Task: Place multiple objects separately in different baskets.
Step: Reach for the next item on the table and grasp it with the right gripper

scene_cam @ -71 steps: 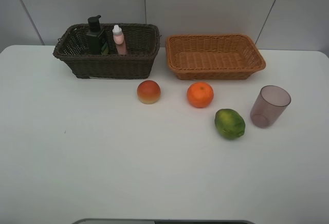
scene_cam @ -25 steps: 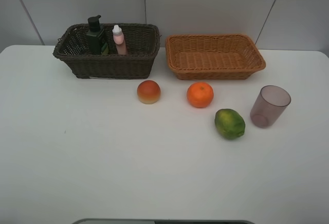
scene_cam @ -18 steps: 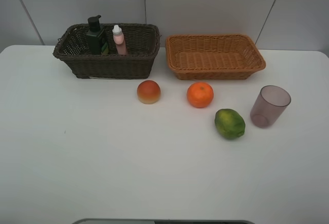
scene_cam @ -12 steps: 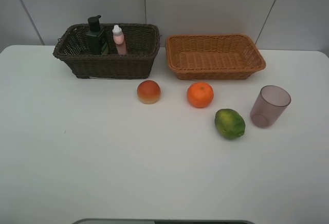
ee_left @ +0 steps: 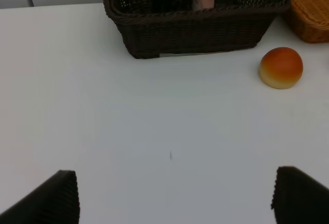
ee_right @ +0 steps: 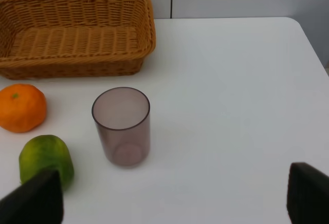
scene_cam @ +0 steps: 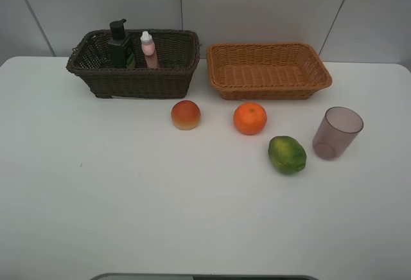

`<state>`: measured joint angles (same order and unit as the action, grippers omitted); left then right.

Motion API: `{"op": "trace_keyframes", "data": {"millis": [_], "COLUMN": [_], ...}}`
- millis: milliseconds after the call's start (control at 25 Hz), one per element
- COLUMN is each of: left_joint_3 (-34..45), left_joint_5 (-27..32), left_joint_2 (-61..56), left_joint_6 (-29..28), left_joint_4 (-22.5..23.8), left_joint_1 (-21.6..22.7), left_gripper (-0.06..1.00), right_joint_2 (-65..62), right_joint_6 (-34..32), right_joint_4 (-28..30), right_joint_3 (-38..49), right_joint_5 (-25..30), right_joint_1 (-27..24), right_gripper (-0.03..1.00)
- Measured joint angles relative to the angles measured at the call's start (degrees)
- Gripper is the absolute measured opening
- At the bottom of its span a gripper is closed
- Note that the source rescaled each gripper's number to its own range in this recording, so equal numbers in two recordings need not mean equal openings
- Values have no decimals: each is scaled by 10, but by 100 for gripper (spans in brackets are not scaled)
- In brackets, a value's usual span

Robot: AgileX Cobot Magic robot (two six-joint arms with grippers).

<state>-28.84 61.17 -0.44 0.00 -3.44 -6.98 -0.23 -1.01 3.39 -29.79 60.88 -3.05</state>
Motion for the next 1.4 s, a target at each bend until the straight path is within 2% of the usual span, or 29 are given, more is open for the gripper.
{"op": "trace_keyframes", "data": {"millis": [480,600,800,960,1200,1400], "left_joint_3": [0,0,0,0,0,0], "left_joint_5": [0,0,0,0,0,0], "left_joint_2": [0,0,0,0,0,0], "left_joint_6": [0,0,0,0,0,0], "left_joint_4": [0,0,0,0,0,0], "left_joint_1": [0,0,0,0,0,0], "left_gripper": [95,95,95,95,95,95], "right_joint_2": [3,40,178,339,545,671], "right_joint_6": [0,0,0,0,0,0], "right_joint_4": [0,0,-2,-34,-34,-34], "right_joint_3": [0,0,-7,-59,-143,-212], "right_joint_5": [0,0,-8,-82,-106,-106], "right_joint_1": [0,0,0,0,2,73], "right_gripper": [89,89,89,89,89,89]}}
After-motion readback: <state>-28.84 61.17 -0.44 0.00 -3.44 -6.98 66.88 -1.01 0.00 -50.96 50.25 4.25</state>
